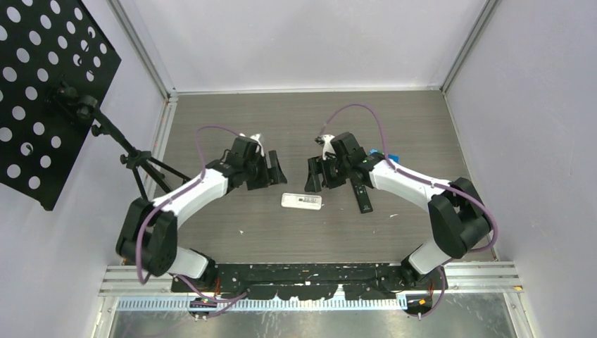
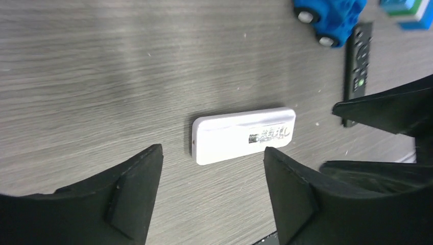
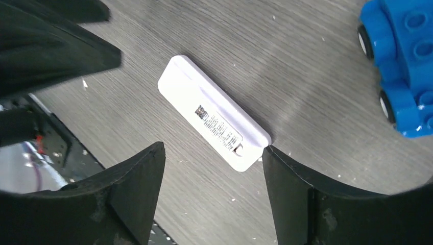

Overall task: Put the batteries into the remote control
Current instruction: Load the battery cover into the remote control, then move the remote control to the center of the board.

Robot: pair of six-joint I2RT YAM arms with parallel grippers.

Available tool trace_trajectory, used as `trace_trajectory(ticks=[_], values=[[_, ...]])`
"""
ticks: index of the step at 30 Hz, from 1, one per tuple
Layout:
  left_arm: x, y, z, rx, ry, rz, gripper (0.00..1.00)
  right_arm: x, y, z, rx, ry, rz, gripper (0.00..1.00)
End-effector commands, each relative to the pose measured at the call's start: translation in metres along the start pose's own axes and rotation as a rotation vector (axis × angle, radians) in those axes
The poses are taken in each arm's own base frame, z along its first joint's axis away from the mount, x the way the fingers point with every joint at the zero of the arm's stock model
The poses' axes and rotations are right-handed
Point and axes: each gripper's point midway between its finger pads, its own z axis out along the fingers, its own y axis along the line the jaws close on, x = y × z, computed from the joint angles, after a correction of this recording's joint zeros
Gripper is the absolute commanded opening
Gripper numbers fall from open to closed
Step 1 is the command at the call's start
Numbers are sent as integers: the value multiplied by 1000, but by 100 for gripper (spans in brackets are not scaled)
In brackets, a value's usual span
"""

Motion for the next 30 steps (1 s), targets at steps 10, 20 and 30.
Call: trace_trajectory(ticks=[10, 20, 30], values=[[-43, 23, -95, -193, -354, 16, 100, 16, 1, 46, 211, 280, -704, 75], [-43, 21, -112, -185, -370, 32, 100, 10, -9, 64, 304, 349, -731, 67], [-46, 19, -120, -191, -372, 48, 100, 32, -14, 51, 326, 423, -607, 54]])
